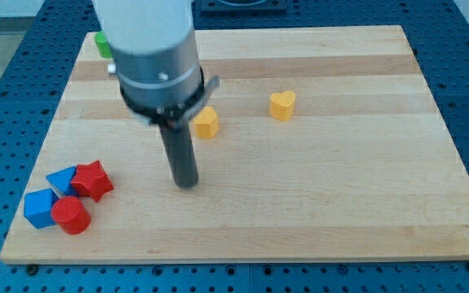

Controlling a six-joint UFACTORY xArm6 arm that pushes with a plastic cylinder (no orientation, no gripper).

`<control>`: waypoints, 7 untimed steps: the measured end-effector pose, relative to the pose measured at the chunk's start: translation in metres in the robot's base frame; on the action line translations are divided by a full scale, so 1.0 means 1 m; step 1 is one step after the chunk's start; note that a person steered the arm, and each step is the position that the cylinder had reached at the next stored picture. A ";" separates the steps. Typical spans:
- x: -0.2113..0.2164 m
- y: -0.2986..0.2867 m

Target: Separate the blue cube and red circle

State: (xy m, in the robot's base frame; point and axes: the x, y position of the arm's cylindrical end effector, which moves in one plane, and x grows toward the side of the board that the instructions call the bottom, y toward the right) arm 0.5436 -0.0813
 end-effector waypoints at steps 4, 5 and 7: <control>0.074 -0.182; 0.072 -0.185; 0.062 -0.168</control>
State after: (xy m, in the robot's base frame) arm 0.6055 -0.2492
